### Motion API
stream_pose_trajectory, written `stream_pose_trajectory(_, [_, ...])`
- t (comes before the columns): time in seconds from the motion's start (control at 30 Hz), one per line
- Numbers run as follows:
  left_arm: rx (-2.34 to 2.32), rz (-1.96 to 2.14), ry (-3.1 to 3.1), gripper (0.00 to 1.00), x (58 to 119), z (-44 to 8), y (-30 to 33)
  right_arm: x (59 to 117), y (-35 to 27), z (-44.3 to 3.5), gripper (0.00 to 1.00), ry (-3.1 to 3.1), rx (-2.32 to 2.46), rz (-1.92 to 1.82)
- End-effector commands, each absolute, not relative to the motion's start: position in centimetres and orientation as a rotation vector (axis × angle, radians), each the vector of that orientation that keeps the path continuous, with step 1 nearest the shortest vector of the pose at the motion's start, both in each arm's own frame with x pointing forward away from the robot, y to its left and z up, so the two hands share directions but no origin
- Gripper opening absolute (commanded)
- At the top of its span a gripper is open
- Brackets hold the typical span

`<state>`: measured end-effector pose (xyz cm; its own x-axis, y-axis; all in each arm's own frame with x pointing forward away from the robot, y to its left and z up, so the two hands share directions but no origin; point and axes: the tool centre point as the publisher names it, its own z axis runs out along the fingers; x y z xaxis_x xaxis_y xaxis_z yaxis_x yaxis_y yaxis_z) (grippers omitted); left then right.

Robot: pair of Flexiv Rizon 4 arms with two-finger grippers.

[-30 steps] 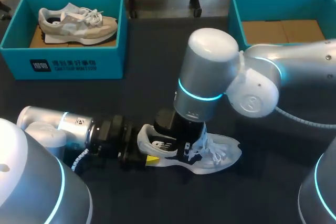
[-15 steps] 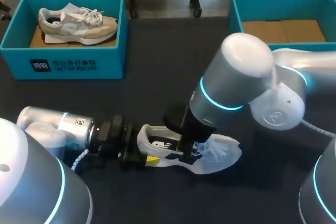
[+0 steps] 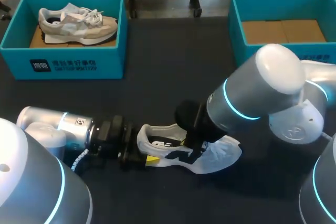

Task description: Take the shoe out of the shoebox, open the shoe tongue, remove and reinsert the insole, then place the shoe into the shoebox

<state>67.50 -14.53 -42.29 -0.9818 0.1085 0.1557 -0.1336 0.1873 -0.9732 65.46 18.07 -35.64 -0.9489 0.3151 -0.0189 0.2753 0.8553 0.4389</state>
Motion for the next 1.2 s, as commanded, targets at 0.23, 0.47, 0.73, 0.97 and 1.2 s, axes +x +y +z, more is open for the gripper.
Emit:
stream_pose_trajectory(0.23, [0.028, 1.89, -2.271, 0.0, 67.7, -42.5, -14.4, 67.1, 21.3, -36.0, 0.0, 2.986, 0.4, 0.358])
stream_pose_trajectory(0.47, [0.028, 1.89, -2.271, 0.0, 67.7, -42.5, -14.4, 67.2, 21.8, -36.9, 0.0, 2.98, 0.353, 0.217])
stream_pose_trajectory(0.73, [0.028, 1.89, -2.271, 0.0, 67.7, -42.5, -14.4, 67.0, 20.4, -38.4, 0.0, 2.988, 0.389, 0.129])
stream_pose_trajectory(0.97, [0.028, 1.89, -2.271, 0.0, 67.7, -42.5, -14.4, 67.3, 19.4, -38.4, 0.0, 2.973, 0.384, 0.113])
stream_pose_trajectory(1.2, [0.028, 1.89, -2.271, 0.0, 67.7, -42.5, -14.4, 68.0, 18.4, -38.9, 0.05, 2.967, 0.358, 0.116])
